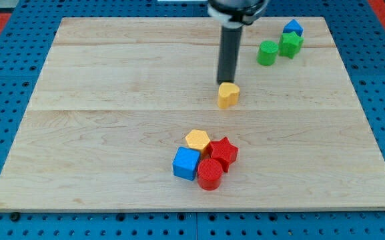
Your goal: Move yellow heart into yellow hexagon
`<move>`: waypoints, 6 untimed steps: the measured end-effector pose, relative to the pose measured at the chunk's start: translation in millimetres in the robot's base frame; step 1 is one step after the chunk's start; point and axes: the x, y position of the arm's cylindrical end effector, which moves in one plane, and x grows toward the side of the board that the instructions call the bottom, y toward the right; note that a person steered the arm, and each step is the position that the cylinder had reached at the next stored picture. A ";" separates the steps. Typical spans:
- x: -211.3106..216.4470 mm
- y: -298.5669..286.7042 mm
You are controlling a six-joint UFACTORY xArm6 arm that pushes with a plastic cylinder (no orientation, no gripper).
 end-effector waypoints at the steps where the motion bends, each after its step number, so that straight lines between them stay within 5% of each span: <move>1: 1.7 12.5; 2: -13.2 42.5; 6: 96.3 -5.9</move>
